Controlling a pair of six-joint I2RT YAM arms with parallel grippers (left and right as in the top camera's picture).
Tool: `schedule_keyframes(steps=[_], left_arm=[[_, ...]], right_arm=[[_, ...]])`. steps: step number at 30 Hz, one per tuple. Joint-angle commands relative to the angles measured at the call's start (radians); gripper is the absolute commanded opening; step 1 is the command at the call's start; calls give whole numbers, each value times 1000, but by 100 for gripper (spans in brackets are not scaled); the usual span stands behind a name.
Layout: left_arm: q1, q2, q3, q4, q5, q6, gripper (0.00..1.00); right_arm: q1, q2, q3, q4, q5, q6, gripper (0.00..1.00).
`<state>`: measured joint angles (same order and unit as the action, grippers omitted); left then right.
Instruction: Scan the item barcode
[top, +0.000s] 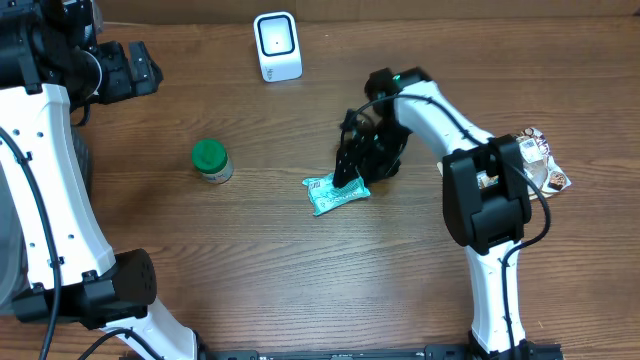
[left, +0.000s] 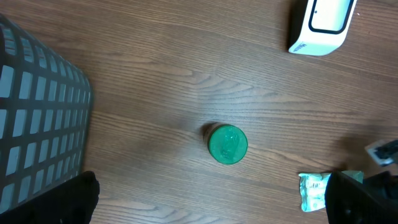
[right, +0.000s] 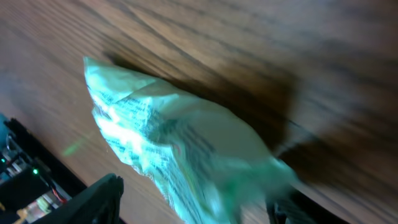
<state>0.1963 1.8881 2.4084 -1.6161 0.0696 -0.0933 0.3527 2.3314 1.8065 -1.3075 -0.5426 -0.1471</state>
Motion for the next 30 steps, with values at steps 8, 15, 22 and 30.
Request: schedule_keyframes(steps=[8,15,22,30], left_arm=[[-7,-3,1,1,-6,19,100],[-7,-3,1,1,-6,19,99],[-7,-3,1,1,-6,19,100],[-7,-3,1,1,-6,19,100]], right_arm=[[-13,-14,-55,47,-6,50,32],[-15,-14,-53,58,-39,49,4],[-16,-49,23,32,-146,34,4],[-50,-265,110,-8,-229,-11,4]])
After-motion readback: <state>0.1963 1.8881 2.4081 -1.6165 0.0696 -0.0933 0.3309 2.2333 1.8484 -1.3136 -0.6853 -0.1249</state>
